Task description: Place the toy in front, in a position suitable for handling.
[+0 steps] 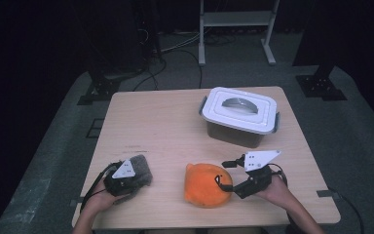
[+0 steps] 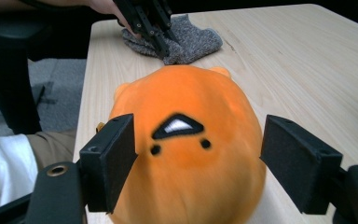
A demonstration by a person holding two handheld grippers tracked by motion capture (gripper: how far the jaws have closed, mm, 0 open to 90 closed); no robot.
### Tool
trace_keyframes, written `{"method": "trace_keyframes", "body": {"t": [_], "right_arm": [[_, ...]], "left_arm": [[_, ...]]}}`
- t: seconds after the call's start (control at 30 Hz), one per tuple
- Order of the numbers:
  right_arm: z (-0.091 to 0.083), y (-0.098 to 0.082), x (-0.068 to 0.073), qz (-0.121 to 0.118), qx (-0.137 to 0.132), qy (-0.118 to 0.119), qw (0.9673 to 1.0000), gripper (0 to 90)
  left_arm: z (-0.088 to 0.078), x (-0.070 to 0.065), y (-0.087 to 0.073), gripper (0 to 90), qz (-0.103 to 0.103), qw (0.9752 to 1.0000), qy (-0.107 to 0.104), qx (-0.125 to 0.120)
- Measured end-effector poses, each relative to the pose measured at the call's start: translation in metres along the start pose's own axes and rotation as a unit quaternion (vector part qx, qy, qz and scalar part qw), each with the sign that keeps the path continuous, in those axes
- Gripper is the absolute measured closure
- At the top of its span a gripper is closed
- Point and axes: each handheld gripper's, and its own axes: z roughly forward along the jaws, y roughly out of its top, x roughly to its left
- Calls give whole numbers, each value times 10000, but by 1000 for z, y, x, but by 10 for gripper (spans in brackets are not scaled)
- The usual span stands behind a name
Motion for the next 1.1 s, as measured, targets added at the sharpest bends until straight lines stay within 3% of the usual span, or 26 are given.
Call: {"method": "trace_keyframes", "body": {"t": [0.07,0.1,0.13,0.23,0.3,0.4,0.47,0.63,0.77,0.93,1.1], "right_arm": [[0,-1,-1,10,44,5,10000,251],[3,-5,-1,36,132,31,9999,249],[3,-5,-1,36,132,31,9999,249],[8,-6,-1,45,162,119,9998,243],[9,-6,-1,57,160,144,9998,243],[11,-7,-1,57,175,146,9997,244],[13,-8,-1,75,174,133,9997,245],[14,-10,-1,99,173,136,9997,244],[14,-11,0,83,160,136,9997,244],[15,-13,-2,125,199,98,9997,244],[16,-16,-2,112,212,95,9997,245]], "left_arm": [[-1,0,1,761,-58,10000,-26,-76],[-4,-2,7,761,-139,9992,-118,-351],[-4,-2,7,761,-139,9992,-118,-351],[-11,-10,25,761,-95,9962,-304,-806],[-13,-18,42,759,47,9939,-444,-1011],[-13,-35,67,758,292,9875,-712,-1376],[-11,-49,87,758,514,9818,-927,-1576],[0,-74,121,758,914,9735,-1236,-1693],[19,-85,133,756,1061,9723,-1410,-1535],[38,-89,131,747,952,9746,-1415,-1450],[43,-88,124,637,786,9717,-1682,-1459]]}}
